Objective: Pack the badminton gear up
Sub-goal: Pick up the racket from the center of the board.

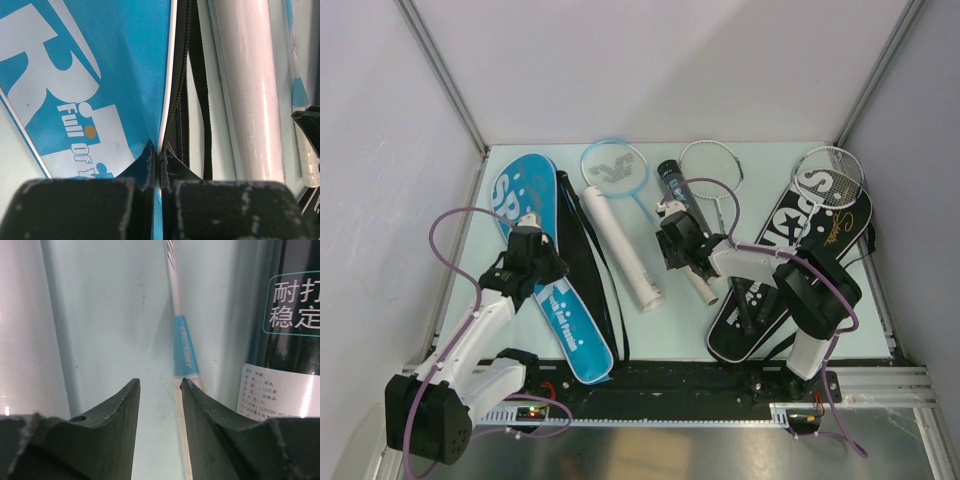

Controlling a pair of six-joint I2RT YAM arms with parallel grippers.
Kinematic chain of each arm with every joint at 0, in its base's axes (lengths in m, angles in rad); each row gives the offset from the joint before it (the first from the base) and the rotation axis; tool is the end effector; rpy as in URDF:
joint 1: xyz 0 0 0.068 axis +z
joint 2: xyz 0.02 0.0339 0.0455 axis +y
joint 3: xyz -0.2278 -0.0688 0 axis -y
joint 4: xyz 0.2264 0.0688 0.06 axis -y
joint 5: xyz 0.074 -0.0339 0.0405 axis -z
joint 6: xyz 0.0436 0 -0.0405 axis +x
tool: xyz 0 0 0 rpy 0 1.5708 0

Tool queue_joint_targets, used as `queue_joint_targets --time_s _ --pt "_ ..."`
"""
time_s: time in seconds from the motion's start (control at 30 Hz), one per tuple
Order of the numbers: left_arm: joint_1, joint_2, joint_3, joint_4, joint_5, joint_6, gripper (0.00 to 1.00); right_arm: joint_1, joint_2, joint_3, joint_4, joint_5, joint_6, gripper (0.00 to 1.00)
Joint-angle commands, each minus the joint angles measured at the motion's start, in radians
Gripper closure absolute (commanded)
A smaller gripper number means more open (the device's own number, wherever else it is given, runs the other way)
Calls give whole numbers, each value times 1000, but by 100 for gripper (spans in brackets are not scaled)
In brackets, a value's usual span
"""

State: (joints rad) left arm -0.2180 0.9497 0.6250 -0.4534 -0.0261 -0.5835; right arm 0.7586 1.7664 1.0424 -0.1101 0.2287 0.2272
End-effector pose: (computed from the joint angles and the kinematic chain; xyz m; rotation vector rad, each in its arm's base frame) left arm 0.2003 -0.0432 0.2009 -0.4449 2.3358 -0.3596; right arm 0.2622 0.2349 0.1457 -0.5238 2.3271 0.1941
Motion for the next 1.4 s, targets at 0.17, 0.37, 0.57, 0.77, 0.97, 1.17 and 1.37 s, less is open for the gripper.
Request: queue_joint_targets --time_s 0.17,0.37,0.57,0.77,0.97,1.17,1.37 --pt "9 -25 30 57 -11 12 100 -27 -50 23 -50 45 -51 53" --pt "9 -25 30 57 -11 11 100 -46 -56 23 -66 41 -74 50" --pt "9 -26 34 56 -6 10 100 -66 -17 23 -74 -6 -87 47" --pt "9 -29 38 57 -9 15 100 -49 42 24 -101 -14 -84 47" --pt "9 -18 36 56 -20 13 100 -24 76 23 -98 -27 -74 51" --pt "19 -26 50 56 -49 17 100 -24 93 24 -96 -30 -56 68" --pt "31 -20 73 47 -48 16 100 -39 40 23 -91 -64 -36 98"
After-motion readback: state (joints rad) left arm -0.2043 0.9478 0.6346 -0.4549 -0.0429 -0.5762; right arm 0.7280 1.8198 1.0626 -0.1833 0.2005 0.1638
